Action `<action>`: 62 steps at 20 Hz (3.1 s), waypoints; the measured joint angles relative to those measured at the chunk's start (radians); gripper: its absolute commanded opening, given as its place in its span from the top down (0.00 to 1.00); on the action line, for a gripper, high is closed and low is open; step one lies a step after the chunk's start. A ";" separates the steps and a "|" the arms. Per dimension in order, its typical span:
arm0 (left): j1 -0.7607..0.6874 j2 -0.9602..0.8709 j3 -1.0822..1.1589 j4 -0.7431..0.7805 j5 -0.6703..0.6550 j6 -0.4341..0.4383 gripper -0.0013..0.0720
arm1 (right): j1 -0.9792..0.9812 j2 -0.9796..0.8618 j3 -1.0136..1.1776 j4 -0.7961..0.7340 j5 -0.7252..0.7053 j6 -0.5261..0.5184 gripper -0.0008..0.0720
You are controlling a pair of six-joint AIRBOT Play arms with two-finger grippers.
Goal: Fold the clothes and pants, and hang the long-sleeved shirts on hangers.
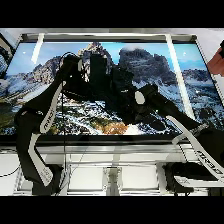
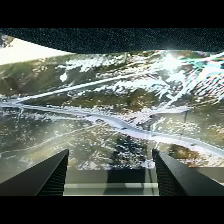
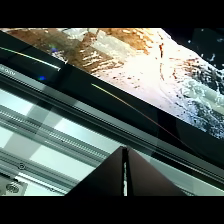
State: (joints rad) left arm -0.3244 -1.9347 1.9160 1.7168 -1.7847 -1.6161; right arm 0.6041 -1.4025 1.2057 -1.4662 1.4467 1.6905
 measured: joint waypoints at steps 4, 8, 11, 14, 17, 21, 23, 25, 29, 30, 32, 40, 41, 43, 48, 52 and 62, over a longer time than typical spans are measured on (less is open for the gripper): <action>0.000 0.000 0.000 0.000 0.000 0.000 0.17 | 0.000 0.000 0.000 0.000 0.000 0.000 0.97; 0.000 0.000 0.000 0.000 0.000 0.000 0.17 | 0.000 0.000 0.000 0.000 0.000 0.000 0.97; 0.000 0.000 0.000 0.000 0.000 0.000 0.17 | 0.000 0.000 0.000 0.000 0.000 0.000 0.97; 0.000 0.000 0.000 0.000 0.000 0.000 0.17 | 0.000 0.000 0.000 0.000 0.000 0.000 0.97; -0.002 0.000 0.000 0.000 0.005 0.000 0.17 | 0.000 0.000 0.000 0.000 -0.001 0.000 0.97; -0.003 0.015 0.000 -0.097 0.026 0.088 0.17 | 0.000 0.000 -0.001 0.006 -0.019 0.000 0.97; -0.003 0.047 0.000 -0.255 0.045 0.160 0.17 | 0.000 0.000 -0.001 0.010 0.004 0.000 0.97; -0.004 0.095 0.000 -0.435 0.072 0.214 0.17 | 0.000 0.000 0.000 0.013 0.042 0.003 0.97; -0.003 0.178 0.000 -0.622 0.101 0.268 0.17 | 0.000 0.000 -0.001 0.007 0.102 0.005 0.97; 0.000 0.189 0.000 -0.637 0.099 0.274 0.17 | 0.000 0.000 -0.001 0.002 0.109 0.004 0.97; 0.004 0.204 0.000 -0.655 0.062 0.279 0.17 | 0.000 0.000 -0.004 0.000 0.128 -0.002 0.97; 0.076 0.220 0.000 -0.552 0.036 0.281 0.17 | 0.000 0.005 -0.117 -0.003 0.150 -0.074 0.97; 0.090 0.220 0.000 -0.543 0.054 0.278 0.17 | 0.000 0.005 -0.125 -0.003 0.151 -0.077 0.97; 0.113 0.220 0.000 -0.528 0.098 0.274 0.17 | 0.001 0.005 -0.135 -0.003 0.150 -0.085 0.97; 0.145 0.219 0.000 -0.426 0.252 0.270 0.17 | -0.006 0.005 -0.106 -0.004 0.088 -0.182 0.97; 0.161 0.195 0.000 -0.267 0.389 0.270 0.17 | -0.085 0.018 0.063 -0.034 -0.014 -0.212 0.96; 0.315 0.007 0.004 -0.420 0.752 0.219 0.17 | -0.366 0.032 0.298 0.077 -0.093 -0.217 0.65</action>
State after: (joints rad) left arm -0.0097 -1.9274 1.9198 1.2972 -1.0325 -1.3972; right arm 0.2382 -1.3705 1.5032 -1.3888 1.3537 1.4738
